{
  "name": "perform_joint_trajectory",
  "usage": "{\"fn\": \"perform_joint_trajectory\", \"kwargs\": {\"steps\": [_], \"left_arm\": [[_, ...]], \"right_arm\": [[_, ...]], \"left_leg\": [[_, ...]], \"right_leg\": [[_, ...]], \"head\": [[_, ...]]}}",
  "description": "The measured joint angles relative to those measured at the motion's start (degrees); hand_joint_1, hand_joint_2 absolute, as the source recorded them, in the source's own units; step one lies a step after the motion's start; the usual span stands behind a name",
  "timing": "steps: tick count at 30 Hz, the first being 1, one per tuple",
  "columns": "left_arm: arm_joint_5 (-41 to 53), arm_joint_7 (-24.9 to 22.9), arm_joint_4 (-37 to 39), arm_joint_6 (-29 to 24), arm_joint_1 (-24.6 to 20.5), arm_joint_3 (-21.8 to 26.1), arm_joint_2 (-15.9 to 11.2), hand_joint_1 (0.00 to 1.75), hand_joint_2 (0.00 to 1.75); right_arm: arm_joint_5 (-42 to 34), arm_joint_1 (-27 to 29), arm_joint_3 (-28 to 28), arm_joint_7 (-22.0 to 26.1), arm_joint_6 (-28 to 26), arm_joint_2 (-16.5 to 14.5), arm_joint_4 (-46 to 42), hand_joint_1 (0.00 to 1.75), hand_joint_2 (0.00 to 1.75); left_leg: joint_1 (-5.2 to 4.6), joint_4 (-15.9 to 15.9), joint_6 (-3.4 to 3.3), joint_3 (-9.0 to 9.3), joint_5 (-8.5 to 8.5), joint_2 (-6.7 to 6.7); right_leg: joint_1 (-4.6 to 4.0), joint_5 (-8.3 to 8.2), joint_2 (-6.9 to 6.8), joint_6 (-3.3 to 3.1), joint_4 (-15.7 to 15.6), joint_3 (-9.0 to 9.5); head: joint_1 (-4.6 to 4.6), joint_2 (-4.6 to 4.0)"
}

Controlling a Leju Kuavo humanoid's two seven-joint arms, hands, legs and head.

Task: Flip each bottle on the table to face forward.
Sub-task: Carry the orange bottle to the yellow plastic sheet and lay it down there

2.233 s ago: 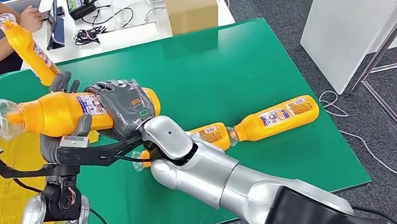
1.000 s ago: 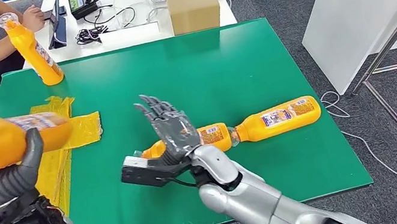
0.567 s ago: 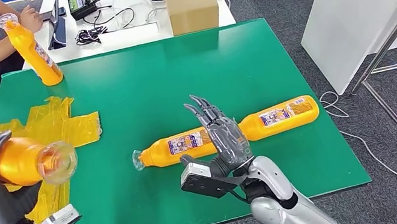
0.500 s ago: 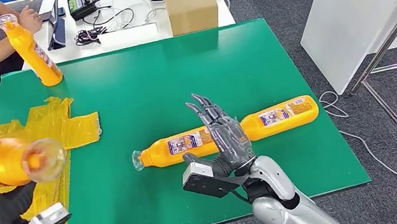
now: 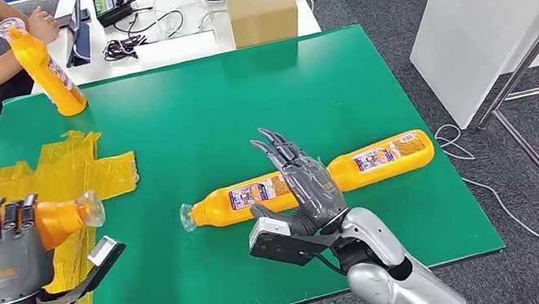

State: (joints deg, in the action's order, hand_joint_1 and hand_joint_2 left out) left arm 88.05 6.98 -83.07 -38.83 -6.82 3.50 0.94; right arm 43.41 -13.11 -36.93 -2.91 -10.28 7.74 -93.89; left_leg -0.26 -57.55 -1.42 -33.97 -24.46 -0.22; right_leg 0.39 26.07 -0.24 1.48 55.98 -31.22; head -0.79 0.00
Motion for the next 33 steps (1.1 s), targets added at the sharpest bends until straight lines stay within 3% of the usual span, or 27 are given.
{"fn": "perform_joint_trajectory", "kwargs": {"steps": [5,11,15,19,20,23,24,33], "left_arm": [[-2.06,-1.88,12.8,7.58,-4.04,-7.35,-4.19,1.75,1.75],[-5.68,-1.2,20.6,11.51,-6.67,-11.22,-7.15,1.75,1.75],[-8.56,0.48,22.98,13.35,-7.2,-12.38,-8.38,0.02,1.75],[-9.5,1.03,24.11,15.32,-7.38,-13.26,-9.45,0.0,1.75],[-9.44,0.99,24.25,15.47,-7.4,-13.51,-9.7,0.0,1.31],[-9.37,0.85,24.56,15.48,-7.47,-14.1,-10.3,0.0,0.0],[-9.43,0.7,24.62,15.1,-7.47,-14.24,-10.44,0.0,0.0],[-16.12,2.17,20.84,12.15,-6.99,-14.37,-10.11,0.0,0.0]], "right_arm": [[1.63,0.06,-0.07,-0.85,1.86,-0.15,-0.85,0.0,0.0],[2.0,0.08,-0.14,-0.87,2.69,-0.37,-1.13,0.0,0.0],[2.05,0.09,-0.14,-0.87,2.85,-0.65,-1.12,0.0,0.0],[2.21,0.09,-0.14,-0.87,3.28,-0.95,-1.12,0.0,0.0],[2.27,0.09,-0.14,-0.87,3.43,-1.03,-1.12,0.0,0.0],[2.4,0.09,-0.14,-0.87,3.62,-1.16,-1.12,0.0,1.31],[2.56,0.09,-0.14,-0.93,3.71,-1.17,-1.12,0.0,1.75],[11.28,-2.97,-0.72,-7.29,9.47,-1.12,3.45,0.0,1.75]], "left_leg": [[-0.02,0.01,0.01,-0.02,0.01,0.07],[-0.04,-0.01,0.01,-0.06,0.01,0.03],[-0.03,0.0,0.01,-0.07,0.01,0.05],[-0.01,0.0,0.01,-0.06,0.01,0.04],[-0.01,0.0,0.01,-0.06,0.01,0.04],[-0.01,0.01,0.01,-0.06,0.01,0.04],[-0.01,0.01,0.01,-0.06,0.01,0.04],[-0.04,0.0,-0.01,-0.08,0.03,0.03]], "right_leg": [[-0.02,-0.02,0.05,0.0,0.03,0.01],[0.0,-0.01,0.02,0.01,0.02,-0.01],[-0.01,-0.01,0.04,0.01,0.02,-0.03],[-0.01,-0.01,0.03,0.01,0.02,-0.02],[-0.01,-0.01,0.03,0.01,0.02,-0.02],[-0.02,-0.01,0.03,0.01,0.02,-0.01],[-0.02,-0.01,0.03,0.01,0.03,-0.01],[-0.01,-0.02,0.03,0.02,0.02,0.02]], "head": [[0.0,0.0],[0.0,0.0],[0.0,0.0],[0.0,0.0],[0.0,0.0],[0.0,0.0],[-0.01,0.0],[0.0,0.0]]}}
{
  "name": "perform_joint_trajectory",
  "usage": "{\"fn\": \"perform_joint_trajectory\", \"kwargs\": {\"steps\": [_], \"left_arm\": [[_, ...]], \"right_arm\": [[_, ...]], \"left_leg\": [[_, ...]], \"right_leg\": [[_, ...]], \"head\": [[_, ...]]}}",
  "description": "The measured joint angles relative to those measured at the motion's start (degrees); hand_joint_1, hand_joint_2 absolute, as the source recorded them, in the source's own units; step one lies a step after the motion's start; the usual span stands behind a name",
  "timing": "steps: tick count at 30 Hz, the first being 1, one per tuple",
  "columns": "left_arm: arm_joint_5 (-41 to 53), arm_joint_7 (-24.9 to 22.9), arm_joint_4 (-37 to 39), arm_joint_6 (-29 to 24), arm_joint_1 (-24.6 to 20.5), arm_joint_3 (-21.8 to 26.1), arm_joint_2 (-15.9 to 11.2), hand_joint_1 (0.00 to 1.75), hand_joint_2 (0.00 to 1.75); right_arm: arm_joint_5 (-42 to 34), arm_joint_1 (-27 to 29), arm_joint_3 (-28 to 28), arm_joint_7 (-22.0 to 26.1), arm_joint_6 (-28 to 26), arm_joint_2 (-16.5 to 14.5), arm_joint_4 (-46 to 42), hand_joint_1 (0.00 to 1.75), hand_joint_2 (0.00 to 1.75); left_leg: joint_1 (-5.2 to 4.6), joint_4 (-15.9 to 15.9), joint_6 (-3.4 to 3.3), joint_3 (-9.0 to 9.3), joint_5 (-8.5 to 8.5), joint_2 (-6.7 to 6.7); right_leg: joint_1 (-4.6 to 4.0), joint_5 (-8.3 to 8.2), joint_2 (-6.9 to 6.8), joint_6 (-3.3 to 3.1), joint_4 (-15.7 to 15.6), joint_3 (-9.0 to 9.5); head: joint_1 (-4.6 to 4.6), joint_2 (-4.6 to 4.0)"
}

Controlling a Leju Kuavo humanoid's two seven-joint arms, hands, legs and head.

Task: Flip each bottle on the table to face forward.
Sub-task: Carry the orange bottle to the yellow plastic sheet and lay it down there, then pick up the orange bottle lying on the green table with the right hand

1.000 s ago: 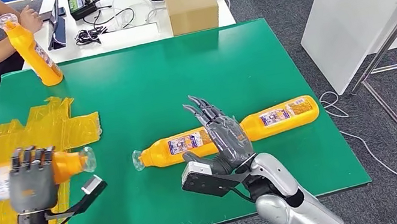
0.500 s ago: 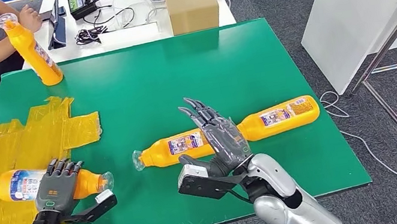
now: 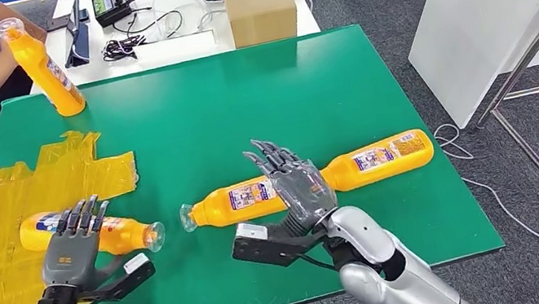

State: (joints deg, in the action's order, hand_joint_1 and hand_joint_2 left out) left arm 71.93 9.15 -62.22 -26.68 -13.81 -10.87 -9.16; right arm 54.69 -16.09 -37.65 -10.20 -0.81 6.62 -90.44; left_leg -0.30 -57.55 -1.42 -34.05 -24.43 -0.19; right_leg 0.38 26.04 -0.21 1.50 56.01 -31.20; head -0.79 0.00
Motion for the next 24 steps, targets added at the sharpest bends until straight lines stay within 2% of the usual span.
{"fn": "perform_joint_trajectory", "kwargs": {"steps": [3,6,12,19,24], "left_arm": [[-6.61,2.11,-3.45,-0.88,0.08,0.21,1.12,0.0,0.0],[-17.39,4.91,-8.37,-0.49,0.38,1.13,2.87,0.0,0.0],[-42.27,11.62,-20.61,5.62,2.25,5.04,6.56,0.0,0.0],[-52.07,15.5,-29.35,8.02,4.38,7.99,9.18,0.0,0.0],[-53.95,17.16,-33.15,7.16,5.35,8.61,10.41,0.0,0.0]], "right_arm": [[2.51,-4.73,-0.28,-1.01,1.77,-0.35,6.5,0.0,1.75],[4.43,-9.33,-0.31,-1.05,2.51,-1.18,13.24,0.0,1.75],[5.95,-13.85,-0.58,-0.22,2.56,-2.87,22.51,0.0,1.75],[4.55,-16.4,-1.4,1.0,2.55,-4.97,28.4,0.0,1.75],[2.11,-17.1,-2.84,2.66,2.93,-6.21,31.64,0.0,1.75]], "left_leg": [[0.0,-0.01,-0.05,0.0,0.07,-0.01],[0.0,-0.01,-0.04,0.0,0.12,-0.01],[0.0,-0.01,-0.04,-0.01,0.12,0.0],[0.03,0.0,-0.04,-0.02,0.12,0.01],[0.03,0.0,-0.03,-0.01,0.13,0.0]], "right_leg": [[0.0,-0.06,-0.01,0.06,0.0,0.01],[0.0,-0.16,-0.01,-0.02,0.01,0.01],[-0.01,-0.18,0.0,-0.05,0.01,-0.01],[-0.05,-0.17,0.0,-0.05,0.01,-0.04],[-0.06,-0.17,-0.01,-0.05,0.01,-0.03]], "head": [[0.0,0.0],[0.0,0.0],[0.0,0.0],[0.0,0.0],[0.0,0.0]]}}
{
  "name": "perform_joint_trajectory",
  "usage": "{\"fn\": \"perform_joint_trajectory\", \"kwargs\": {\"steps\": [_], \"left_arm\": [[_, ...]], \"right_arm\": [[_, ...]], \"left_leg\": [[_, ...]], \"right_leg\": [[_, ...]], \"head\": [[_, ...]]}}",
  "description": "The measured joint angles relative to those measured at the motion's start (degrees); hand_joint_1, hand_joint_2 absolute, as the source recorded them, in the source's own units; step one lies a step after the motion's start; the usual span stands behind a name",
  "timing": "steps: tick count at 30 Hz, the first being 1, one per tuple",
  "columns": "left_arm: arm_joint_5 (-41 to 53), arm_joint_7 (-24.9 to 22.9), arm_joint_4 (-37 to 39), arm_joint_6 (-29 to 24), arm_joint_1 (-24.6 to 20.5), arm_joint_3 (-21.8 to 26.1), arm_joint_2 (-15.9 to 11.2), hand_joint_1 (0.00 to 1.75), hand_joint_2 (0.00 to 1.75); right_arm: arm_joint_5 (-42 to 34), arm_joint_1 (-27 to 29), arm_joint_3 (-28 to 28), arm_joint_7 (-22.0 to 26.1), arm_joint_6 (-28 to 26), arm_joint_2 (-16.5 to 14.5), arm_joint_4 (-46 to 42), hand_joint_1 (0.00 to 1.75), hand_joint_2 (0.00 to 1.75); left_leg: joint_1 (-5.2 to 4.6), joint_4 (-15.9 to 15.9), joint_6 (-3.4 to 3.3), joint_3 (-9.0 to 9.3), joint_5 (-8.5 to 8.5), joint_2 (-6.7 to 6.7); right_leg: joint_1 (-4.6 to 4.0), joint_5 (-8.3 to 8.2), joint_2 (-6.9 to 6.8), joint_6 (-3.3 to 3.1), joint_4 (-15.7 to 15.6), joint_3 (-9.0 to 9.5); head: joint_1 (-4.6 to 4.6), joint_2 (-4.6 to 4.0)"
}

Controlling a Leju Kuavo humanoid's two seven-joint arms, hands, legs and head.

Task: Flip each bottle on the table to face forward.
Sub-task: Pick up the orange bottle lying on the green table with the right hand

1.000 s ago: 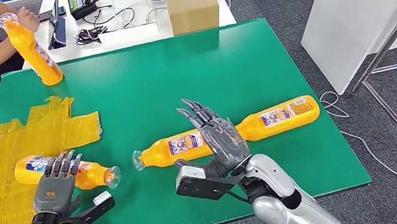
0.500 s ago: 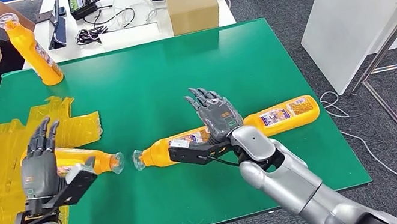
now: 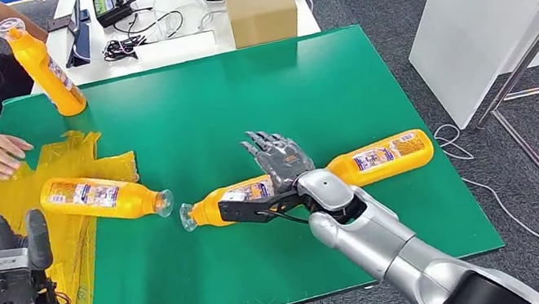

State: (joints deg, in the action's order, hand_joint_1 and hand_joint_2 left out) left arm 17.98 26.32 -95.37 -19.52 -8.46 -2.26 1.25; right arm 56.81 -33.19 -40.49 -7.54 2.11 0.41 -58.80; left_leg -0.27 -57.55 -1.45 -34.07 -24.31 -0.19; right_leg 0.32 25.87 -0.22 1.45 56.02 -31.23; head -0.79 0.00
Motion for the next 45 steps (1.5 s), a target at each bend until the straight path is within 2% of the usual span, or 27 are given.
{"fn": "perform_joint_trajectory", "kwargs": {"steps": [7,10,14,19,20,23,24,36,42,45], "left_arm": [[0.48,0.99,-2.59,-1.8,0.87,-0.01,0.66,0.0,0.0],[0.41,1.2,-2.96,-2.82,1.16,-0.01,0.77,0.0,0.0],[-0.51,1.26,-3.03,-3.65,1.58,-0.01,0.83,0.0,0.0],[-1.27,0.51,-3.55,-3.56,1.69,-0.04,0.95,0.0,0.0],[-1.37,0.08,-3.78,-3.44,1.64,-0.06,0.97,0.0,0.0],[-2.17,-0.25,-4.03,-3.26,1.52,-0.14,0.99,0.0,0.0],[-2.55,-0.1,-4.03,-3.22,1.5,-0.17,0.99,0.0,0.0],[-4.93,1.42,-4.18,-2.56,1.29,-1.05,0.98,0.0,0.0],[-10.88,-1.66,-4.16,3.41,1.43,-1.1,0.98,0.0,0.0],[-11.87,-2.08,-4.14,4.37,1.47,-1.1,0.98,0.0,0.0]], "right_arm": [[-2.7,0.03,-1.77,1.22,1.04,0.02,1.7,0.0,1.75],[-3.44,0.05,-2.82,1.07,3.36,0.53,2.1,0.0,1.75],[-1.57,0.08,-5.35,-1.29,6.69,1.88,3.74,0.0,1.75],[3.31,-0.16,-8.68,-4.85,7.35,2.11,8.04,0.0,1.75],[4.08,-0.34,-9.21,-5.49,7.42,1.94,8.78,0.07,1.75],[5.54,-1.02,-10.31,-5.99,7.52,1.53,11.11,1.38,1.75],[5.83,-1.26,-10.52,-5.76,7.48,1.39,11.89,1.75,1.75],[5.49,-2.63,-10.48,-3.98,3.5,0.2,19.29,1.75,1.75],[2.86,-0.86,-6.8,-3.54,-4.23,-0.23,19.94,1.75,1.75],[2.52,-0.33,-5.07,-3.29,-5.08,-0.33,19.93,1.75,1.75]], "left_leg": [[-0.02,-0.01,0.0,0.0,0.0,0.0],[-0.02,-0.01,0.0,0.0,0.0,0.0],[-0.01,-0.01,0.0,0.0,0.0,-0.01],[-0.01,-0.01,0.0,0.04,0.0,0.01],[-0.01,-0.01,0.0,0.09,-0.01,0.02],[0.0,0.01,0.02,0.31,-0.04,0.14],[0.01,0.01,0.04,0.4,-0.05,0.19],[0.0,0.04,0.02,0.85,0.01,0.2],[-0.01,0.02,0.0,0.72,0.09,0.18],[-0.01,0.02,0.0,0.65,0.09,0.18]], "right_leg": [[0.02,0.0,0.0,0.0,-0.01,-0.01],[0.02,0.0,0.0,0.0,-0.02,-0.01],[0.01,0.0,0.0,0.0,-0.02,0.0],[0.01,0.0,0.01,0.0,-0.02,0.01],[0.01,0.0,0.01,0.0,-0.02,0.03],[0.0,0.0,0.1,-0.01,-0.05,0.15],[0.0,0.0,0.14,-0.01,-0.06,0.2],[0.01,-0.02,0.15,-0.03,-0.09,0.24],[0.02,-0.1,0.15,0.07,-0.07,0.6],[0.02,-0.1,0.15,0.07,-0.07,0.52]], "head": [[0.0,0.0],[0.0,0.0],[0.0,0.0],[-0.01,0.0],[-0.01,0.0],[-0.01,0.0],[-0.01,0.0],[0.0,0.0],[0.0,0.0],[0.0,0.0]]}}
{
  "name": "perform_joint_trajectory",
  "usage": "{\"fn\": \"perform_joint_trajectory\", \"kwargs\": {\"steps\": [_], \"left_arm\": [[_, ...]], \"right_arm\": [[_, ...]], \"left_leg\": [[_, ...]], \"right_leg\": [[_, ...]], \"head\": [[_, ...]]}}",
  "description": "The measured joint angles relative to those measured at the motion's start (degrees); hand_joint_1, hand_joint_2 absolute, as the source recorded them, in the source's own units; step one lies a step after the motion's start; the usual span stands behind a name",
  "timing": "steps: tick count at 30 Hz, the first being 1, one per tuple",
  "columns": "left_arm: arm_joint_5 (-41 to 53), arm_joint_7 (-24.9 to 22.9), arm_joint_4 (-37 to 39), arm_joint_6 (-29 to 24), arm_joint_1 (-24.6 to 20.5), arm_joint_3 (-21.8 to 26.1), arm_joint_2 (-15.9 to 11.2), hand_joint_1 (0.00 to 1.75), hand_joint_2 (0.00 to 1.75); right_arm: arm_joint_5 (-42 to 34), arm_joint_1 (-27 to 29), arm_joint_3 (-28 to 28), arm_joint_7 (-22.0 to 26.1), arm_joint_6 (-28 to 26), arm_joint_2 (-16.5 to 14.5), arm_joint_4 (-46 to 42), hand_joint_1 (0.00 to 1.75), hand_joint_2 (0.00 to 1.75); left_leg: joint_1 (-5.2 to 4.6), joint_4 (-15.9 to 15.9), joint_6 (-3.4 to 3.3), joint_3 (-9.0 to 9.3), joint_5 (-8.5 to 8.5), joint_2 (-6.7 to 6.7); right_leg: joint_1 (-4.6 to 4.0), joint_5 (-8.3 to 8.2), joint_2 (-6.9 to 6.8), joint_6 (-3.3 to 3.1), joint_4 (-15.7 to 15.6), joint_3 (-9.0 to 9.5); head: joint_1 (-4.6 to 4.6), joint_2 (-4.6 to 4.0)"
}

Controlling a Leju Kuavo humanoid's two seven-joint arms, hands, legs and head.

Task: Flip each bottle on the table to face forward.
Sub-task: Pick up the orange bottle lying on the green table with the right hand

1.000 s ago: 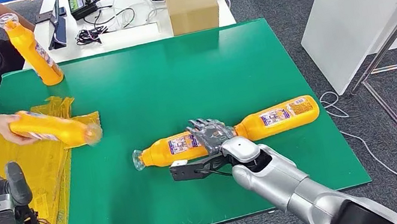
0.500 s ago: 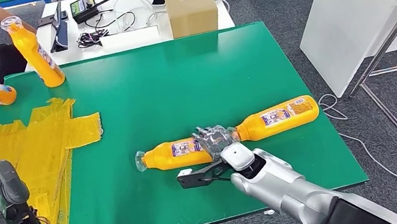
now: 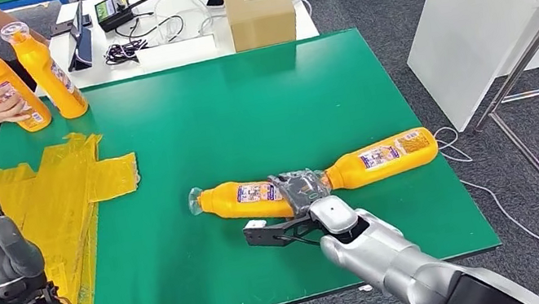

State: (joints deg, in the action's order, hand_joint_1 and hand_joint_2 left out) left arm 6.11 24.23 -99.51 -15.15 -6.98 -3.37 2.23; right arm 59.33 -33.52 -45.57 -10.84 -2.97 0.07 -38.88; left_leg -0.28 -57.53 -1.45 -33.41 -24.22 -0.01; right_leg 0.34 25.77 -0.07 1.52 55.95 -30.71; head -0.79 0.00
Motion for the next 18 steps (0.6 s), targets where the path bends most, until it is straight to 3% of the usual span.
{"fn": "perform_joint_trajectory", "kwargs": {"steps": [4,8,13,18], "left_arm": [[-0.66,-0.4,0.01,0.6,0.01,0.0,0.0,0.0,0.0],[-9.31,-3.95,0.27,7.81,0.33,0.01,0.03,0.0,1.75],[-19.95,-6.16,0.9,17.03,2.26,-0.23,0.48,0.0,1.75],[-24.0,-6.87,1.01,20.08,3.78,-2.11,1.52,0.0,1.75]], "right_arm": [[-0.2,0.35,1.1,0.21,-0.74,-0.08,-0.03,1.75,1.75],[-4.88,2.59,3.89,3.37,-7.13,-0.14,-2.98,1.75,1.75],[-17.7,5.8,10.1,7.74,-11.79,-1.61,-17.24,1.75,1.75],[-20.36,5.76,11.22,8.51,-12.68,-4.19,-28.54,1.75,1.75]], "left_leg": [[0.0,0.0,0.0,-0.05,0.0,0.0],[0.0,0.0,0.02,-0.23,0.02,-0.1],[-0.01,-0.01,0.03,-0.64,0.1,0.09],[0.01,0.0,0.04,-0.8,0.09,0.05]], "right_leg": [[0.0,0.0,0.0,0.0,0.0,-0.06],[0.0,-0.01,-0.04,0.01,0.02,-0.15],[-0.01,-0.18,0.06,-0.07,0.06,-0.64],[-0.02,-0.14,0.04,-0.08,0.05,-0.77]], "head": [[0.0,0.0],[0.0,0.0],[0.0,0.0],[0.0,0.0]]}}
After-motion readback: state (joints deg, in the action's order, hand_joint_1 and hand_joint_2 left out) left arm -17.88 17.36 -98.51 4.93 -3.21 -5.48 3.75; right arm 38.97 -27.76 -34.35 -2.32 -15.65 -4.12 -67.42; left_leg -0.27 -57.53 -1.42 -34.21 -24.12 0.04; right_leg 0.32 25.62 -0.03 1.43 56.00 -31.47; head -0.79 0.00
